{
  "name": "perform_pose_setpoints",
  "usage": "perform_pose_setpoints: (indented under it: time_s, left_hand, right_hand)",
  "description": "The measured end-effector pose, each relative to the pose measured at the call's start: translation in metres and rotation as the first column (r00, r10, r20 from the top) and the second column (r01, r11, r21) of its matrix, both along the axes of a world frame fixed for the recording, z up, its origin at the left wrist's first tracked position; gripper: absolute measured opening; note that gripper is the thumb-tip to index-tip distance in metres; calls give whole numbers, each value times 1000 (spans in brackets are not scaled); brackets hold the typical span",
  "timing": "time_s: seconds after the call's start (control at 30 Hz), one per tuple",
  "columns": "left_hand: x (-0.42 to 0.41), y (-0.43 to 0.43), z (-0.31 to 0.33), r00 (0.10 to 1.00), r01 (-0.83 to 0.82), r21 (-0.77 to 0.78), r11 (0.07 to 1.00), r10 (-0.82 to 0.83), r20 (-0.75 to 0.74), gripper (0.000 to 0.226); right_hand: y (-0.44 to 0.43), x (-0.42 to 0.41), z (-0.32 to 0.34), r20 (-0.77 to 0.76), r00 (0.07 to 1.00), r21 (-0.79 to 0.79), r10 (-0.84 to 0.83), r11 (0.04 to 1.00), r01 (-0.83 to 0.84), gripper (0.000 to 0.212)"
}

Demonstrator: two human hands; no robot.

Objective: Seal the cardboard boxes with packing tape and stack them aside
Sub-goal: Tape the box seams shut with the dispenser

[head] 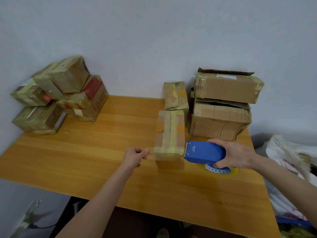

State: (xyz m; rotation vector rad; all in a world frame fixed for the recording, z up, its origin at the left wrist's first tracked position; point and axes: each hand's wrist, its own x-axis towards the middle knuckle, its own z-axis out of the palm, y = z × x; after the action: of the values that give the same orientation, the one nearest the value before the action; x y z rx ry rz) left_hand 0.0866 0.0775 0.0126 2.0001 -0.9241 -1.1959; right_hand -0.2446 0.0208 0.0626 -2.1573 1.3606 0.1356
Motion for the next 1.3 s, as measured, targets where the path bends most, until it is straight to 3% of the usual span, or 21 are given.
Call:
perform_pose_setpoints:
  time_s: [0.13,0.3,0.37,0.43,0.5,0.57,0.63,0.67,0.7,0.77,0.83,1.07,1.3]
  left_hand:
    - [-4,-4,-4,993,59,17,998,-60,104,28]
    - [-7,-5,-11,989,109,31,994,-112,95,25]
    - [-2,-7,-8,970,163,46,985,-169,174,43]
    - [6,-9,-7,852,269,157,950,-311,420,66]
    - [10,-7,-6,640,273,189,943,-324,697,60]
    - [0,1,-3,543,363,-92,927,-130,830,39]
    - [-25,11,2,538,590,-361,722,-19,843,29]
    - [-42,16,5,501,701,-361,616,-65,863,33]
    - [-58,19,6,437,782,-270,561,-185,880,43]
    - [-82,21,3,244,837,33,546,-428,870,60]
    - [-84,17,-4,137,814,200,545,-515,846,65]
    - [-67,11,-16,63,792,269,548,-512,856,72]
    - [-63,8,-21,113,826,194,529,-493,863,73]
  right_hand:
    - [-1,3,-11,10,1000,28,-6,1000,5,70]
    - [0,3,-22,19,999,54,-35,998,34,73]
    - [0,4,-23,28,999,69,-36,997,34,73]
    - [-1,3,-24,42,998,70,-38,997,35,72]
    - [-1,1,-24,50,998,63,-35,997,32,72]
    - [0,-2,-23,62,998,53,-28,998,24,72]
    - [1,-4,-21,66,998,36,-8,999,5,72]
    - [1,-4,-21,62,998,24,3,1000,-4,73]
    - [1,-5,-20,52,999,6,9,1000,-10,75]
    - [1,-7,-19,13,1000,-36,28,999,-28,83]
    - [1,-10,-19,-18,998,-62,53,997,-54,87]
    - [-9,-23,-17,41,991,-47,126,991,-124,84]
    - [-12,-43,-21,91,987,16,136,990,-138,82]
